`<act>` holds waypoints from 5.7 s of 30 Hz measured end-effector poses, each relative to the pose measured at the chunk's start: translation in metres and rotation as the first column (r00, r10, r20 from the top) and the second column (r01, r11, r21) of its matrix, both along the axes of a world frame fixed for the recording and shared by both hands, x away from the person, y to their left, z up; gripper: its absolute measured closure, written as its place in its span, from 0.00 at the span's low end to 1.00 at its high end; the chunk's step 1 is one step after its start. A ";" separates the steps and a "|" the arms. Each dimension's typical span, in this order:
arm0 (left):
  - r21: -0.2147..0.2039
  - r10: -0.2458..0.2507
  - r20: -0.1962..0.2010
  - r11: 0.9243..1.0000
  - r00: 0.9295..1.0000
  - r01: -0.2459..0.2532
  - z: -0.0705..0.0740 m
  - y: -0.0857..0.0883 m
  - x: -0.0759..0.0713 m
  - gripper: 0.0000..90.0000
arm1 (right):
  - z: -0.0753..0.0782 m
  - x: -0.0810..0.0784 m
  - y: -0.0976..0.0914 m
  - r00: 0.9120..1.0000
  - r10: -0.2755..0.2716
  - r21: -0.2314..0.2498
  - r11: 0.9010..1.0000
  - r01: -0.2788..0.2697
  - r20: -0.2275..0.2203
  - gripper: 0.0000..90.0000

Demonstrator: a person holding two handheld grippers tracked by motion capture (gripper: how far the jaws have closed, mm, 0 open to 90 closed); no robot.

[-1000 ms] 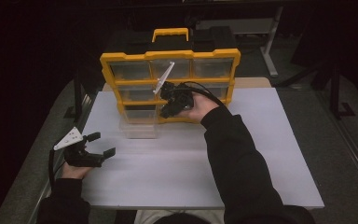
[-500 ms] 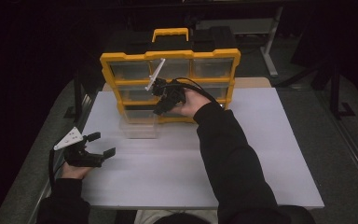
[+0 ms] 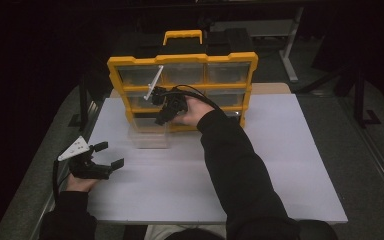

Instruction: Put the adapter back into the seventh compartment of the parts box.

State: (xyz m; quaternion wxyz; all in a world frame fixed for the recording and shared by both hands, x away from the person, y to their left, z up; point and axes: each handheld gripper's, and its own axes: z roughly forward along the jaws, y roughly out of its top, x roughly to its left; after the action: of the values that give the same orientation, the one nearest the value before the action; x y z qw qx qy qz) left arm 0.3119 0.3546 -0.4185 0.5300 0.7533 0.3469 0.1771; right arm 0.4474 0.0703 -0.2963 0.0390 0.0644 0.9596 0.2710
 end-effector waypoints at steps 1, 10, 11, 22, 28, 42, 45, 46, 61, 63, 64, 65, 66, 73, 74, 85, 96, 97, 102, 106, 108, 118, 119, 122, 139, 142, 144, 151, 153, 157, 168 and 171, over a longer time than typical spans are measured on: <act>0.000 -0.001 0.000 1.000 1.000 0.001 0.000 0.000 0.000 0.00 | 0.000 0.000 0.000 1.000 0.000 0.000 1.000 0.000 0.000 0.83; -0.002 -0.001 0.000 1.000 1.000 0.001 0.000 0.000 0.000 0.00 | 0.000 0.003 0.015 1.000 0.018 0.004 1.000 -0.018 -0.001 0.83; -0.002 -0.001 0.000 1.000 1.000 0.001 0.000 0.000 0.000 0.00 | -0.002 0.004 0.018 1.000 0.024 0.004 1.000 -0.024 -0.003 0.83; -0.005 -0.001 0.001 1.000 1.000 0.001 0.000 0.000 0.000 0.00 | -0.013 0.008 0.029 0.999 0.035 0.005 0.999 -0.035 -0.019 0.83; -0.003 -0.002 0.000 1.000 1.000 0.002 0.000 0.000 0.000 0.00 | -0.019 0.010 0.034 0.999 0.043 0.009 0.999 -0.043 -0.021 0.83; -0.005 -0.006 0.001 1.000 1.000 0.006 0.000 0.000 0.000 0.00 | -0.037 0.014 0.047 0.998 0.046 -0.035 0.998 -0.048 -0.037 0.83; -0.005 -0.006 0.001 1.000 1.000 0.006 0.000 0.000 0.000 0.00 | -0.038 0.014 0.048 0.998 0.046 -0.034 0.998 -0.047 -0.035 0.83; -0.004 -0.006 0.001 1.000 1.000 0.006 0.000 0.000 0.000 0.00 | -0.039 0.014 0.049 0.998 0.050 -0.031 0.998 -0.051 -0.033 0.83; -0.002 -0.008 0.002 1.000 1.000 0.008 0.000 0.001 0.000 0.00 | -0.038 0.007 0.050 0.999 0.049 -0.036 0.998 -0.048 0.006 0.72; -0.004 -0.008 0.003 1.000 1.000 0.008 0.000 0.001 0.000 0.00 | -0.035 0.005 0.049 0.999 0.040 -0.037 0.999 -0.039 0.013 0.69; -0.005 -0.008 0.002 1.000 1.000 0.008 0.000 0.001 0.000 0.00 | -0.033 0.004 0.048 0.999 0.037 -0.032 0.999 -0.036 0.014 0.66; -0.005 -0.008 0.002 1.000 1.000 0.008 0.000 0.001 0.000 0.00 | -0.033 0.004 0.048 0.999 0.037 -0.032 0.999 -0.036 0.014 0.66; -0.005 -0.008 0.002 1.000 1.000 0.008 0.000 0.001 0.000 0.00 | -0.031 0.003 0.047 0.999 0.028 -0.029 0.999 -0.028 0.021 0.63; -0.005 -0.005 0.001 1.000 1.000 0.005 0.000 0.001 0.000 0.00 | -0.025 -0.002 0.035 0.999 -0.046 0.009 0.999 0.046 0.011 0.43; -0.006 -0.005 0.001 1.000 1.000 0.005 0.000 0.000 0.000 0.00 | -0.025 -0.003 0.030 0.998 -0.061 0.010 0.998 0.061 0.010 0.38; -0.004 -0.007 0.002 1.000 1.000 0.007 0.000 0.001 0.001 0.00 | -0.024 -0.004 0.008 0.995 -0.104 0.033 0.994 0.104 0.008 0.16; 0.004 -0.012 0.000 1.000 1.000 0.012 -0.001 0.000 0.001 0.00 | -0.025 -0.010 -0.016 0.990 -0.144 0.063 0.988 0.143 0.007 0.00; 0.003 -0.012 -0.001 1.000 1.000 0.012 -0.001 0.000 0.001 0.00 | -0.025 -0.010 -0.018 0.989 -0.150 0.062 0.987 0.149 0.010 0.00; 0.005 -0.013 -0.003 1.000 1.000 0.013 -0.001 -0.001 0.001 0.00 | -0.025 -0.011 -0.029 0.987 -0.160 0.074 0.985 0.159 0.006 0.00; 0.004 -0.012 -0.002 1.000 1.000 0.012 -0.001 0.000 0.001 0.00 | -0.025 -0.012 -0.036 0.985 -0.174 0.087 0.981 0.172 0.005 0.00; 0.005 -0.011 -0.003 1.000 1.000 0.011 -0.001 -0.001 0.001 0.00 | -0.024 -0.013 -0.040 0.984 -0.180 0.092 0.980 0.178 0.009 0.00; 0.007 -0.011 -0.004 1.000 1.000 0.011 -0.001 -0.001 0.001 0.00 | -0.024 -0.016 -0.060 0.977 -0.212 0.115 0.971 0.208 0.020 0.00; 0.008 -0.011 -0.005 1.000 1.000 0.011 -0.001 -0.001 0.002 0.00 | -0.024 -0.016 -0.062 0.977 -0.210 0.119 0.971 0.207 0.022 0.00; 0.008 -0.011 -0.004 1.000 1.000 0.011 -0.001 -0.001 0.001 0.00 | -0.025 -0.018 -0.068 0.975 -0.220 0.121 0.969 0.216 0.019 0.00; 0.012 -0.008 -0.006 1.000 1.000 0.008 -0.002 -0.001 0.002 0.00 | -0.031 -0.027 -0.107 0.960 -0.280 0.164 0.948 0.274 0.012 0.00; 0.013 -0.008 -0.007 1.000 1.000 0.008 -0.002 -0.001 0.002 0.00 | -0.032 -0.029 -0.113 0.956 -0.292 0.171 0.943 0.287 0.008 0.00; 0.012 -0.008 -0.007 1.000 1.000 0.008 -0.002 -0.001 0.002 0.00 | -0.033 -0.029 -0.118 0.955 -0.298 0.175 0.940 0.292 0.009 0.00; 0.013 -0.007 -0.008 1.000 1.000 0.007 -0.002 -0.001 0.002 0.00 | -0.039 -0.032 -0.131 0.948 -0.318 0.181 0.932 0.313 0.001 0.00; 0.012 -0.007 -0.008 1.000 1.000 0.007 -0.002 -0.001 0.002 0.00 | -0.040 -0.034 -0.134 0.947 -0.323 0.183 0.931 0.317 0.002 0.00; 0.013 -0.006 -0.010 1.000 1.000 0.006 -0.002 -0.001 0.002 0.00 | -0.043 -0.037 -0.143 0.942 -0.335 0.205 0.922 0.328 0.000 0.00; 0.015 -0.005 -0.008 1.000 1.000 0.005 -0.002 -0.001 0.002 0.00 | -0.054 -0.043 -0.170 0.927 -0.374 0.250 0.896 0.366 -0.018 0.00; 0.017 -0.004 -0.009 1.000 1.000 0.004 -0.002 -0.001 0.002 0.00 | -0.057 -0.044 -0.177 0.921 -0.388 0.255 0.888 0.382 -0.028 0.00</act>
State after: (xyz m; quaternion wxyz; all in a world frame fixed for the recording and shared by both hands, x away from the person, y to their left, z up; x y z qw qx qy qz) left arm 0.3138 0.3535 -0.4204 0.5225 0.7592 0.3461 0.1755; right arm 0.4031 -0.1067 -0.3530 0.0948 0.2546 0.8842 0.3799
